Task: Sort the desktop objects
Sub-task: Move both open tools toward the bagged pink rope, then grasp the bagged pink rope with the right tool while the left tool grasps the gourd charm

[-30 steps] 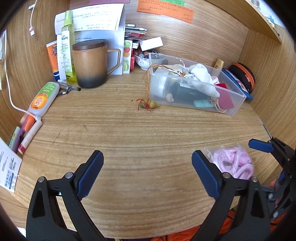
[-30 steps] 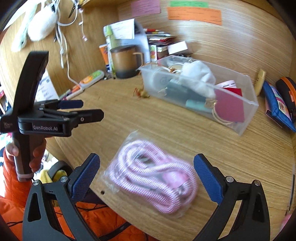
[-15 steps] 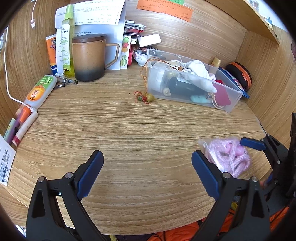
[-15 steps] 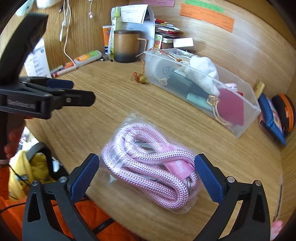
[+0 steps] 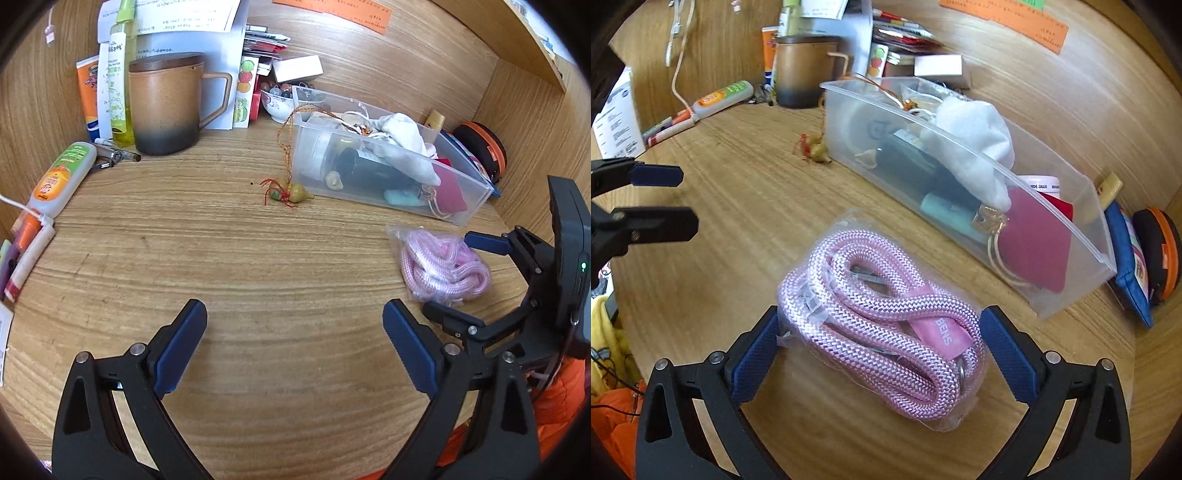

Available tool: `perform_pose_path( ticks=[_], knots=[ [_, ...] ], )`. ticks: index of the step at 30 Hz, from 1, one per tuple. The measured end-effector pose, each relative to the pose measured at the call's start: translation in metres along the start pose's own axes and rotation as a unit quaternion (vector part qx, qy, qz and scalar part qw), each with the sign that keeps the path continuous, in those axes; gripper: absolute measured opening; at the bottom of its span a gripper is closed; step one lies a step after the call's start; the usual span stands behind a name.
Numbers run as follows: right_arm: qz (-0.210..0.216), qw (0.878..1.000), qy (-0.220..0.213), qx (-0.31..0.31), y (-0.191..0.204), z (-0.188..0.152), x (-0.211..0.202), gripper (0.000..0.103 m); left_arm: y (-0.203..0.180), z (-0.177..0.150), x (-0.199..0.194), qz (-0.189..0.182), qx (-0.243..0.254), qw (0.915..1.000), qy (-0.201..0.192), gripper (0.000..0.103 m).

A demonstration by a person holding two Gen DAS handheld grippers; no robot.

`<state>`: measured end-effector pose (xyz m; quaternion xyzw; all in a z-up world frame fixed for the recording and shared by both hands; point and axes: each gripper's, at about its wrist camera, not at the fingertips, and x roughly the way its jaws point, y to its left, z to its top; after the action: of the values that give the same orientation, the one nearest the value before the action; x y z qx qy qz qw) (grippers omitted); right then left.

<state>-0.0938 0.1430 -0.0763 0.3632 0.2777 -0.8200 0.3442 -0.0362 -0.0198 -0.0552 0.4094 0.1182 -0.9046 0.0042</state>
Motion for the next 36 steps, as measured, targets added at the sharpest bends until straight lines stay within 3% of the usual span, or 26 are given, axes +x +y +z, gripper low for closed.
perform_pose_path(
  ticks=[5,8,10,14,18,25,27,32,36],
  knots=[
    [0.019,1.0,0.011,0.0,-0.009,0.011,0.006,0.091,0.002,0.019,0.008,0.007,0.008,0.9999,0.007,0.097],
    [0.035,0.999,0.01,0.011,-0.02,0.015,0.005,0.078,0.004,0.035,0.016,0.004,0.019,0.9997,0.018,0.097],
    [0.046,0.999,0.006,0.02,-0.027,0.019,0.003,0.06,0.005,0.045,0.023,0.007,0.028,0.9992,0.027,0.097],
    [0.07,0.997,-0.003,0.032,-0.038,0.025,0.0,0.046,0.007,0.065,0.046,0.006,0.042,0.9975,0.057,0.097],
    [0.078,0.996,-0.01,0.032,-0.04,0.029,-0.003,0.039,0.008,0.079,0.07,0.02,0.057,0.9953,0.076,0.097],
    [0.085,0.995,-0.036,0.028,-0.048,0.04,-0.015,0.025,0.003,0.091,0.084,0.014,0.077,0.9942,0.074,0.094],
    [0.087,0.995,-0.036,0.025,-0.048,0.043,-0.014,0.025,0.0,0.093,0.087,0.017,0.081,0.9936,0.077,0.082],
    [0.093,0.995,-0.028,0.009,-0.046,0.047,-0.011,0.025,-0.004,0.094,0.091,0.025,0.083,0.9934,0.076,0.074],
    [0.095,0.995,-0.024,-0.019,-0.039,0.052,-0.007,0.027,-0.005,0.093,0.091,0.045,0.087,0.9927,0.069,0.061]
  ],
)
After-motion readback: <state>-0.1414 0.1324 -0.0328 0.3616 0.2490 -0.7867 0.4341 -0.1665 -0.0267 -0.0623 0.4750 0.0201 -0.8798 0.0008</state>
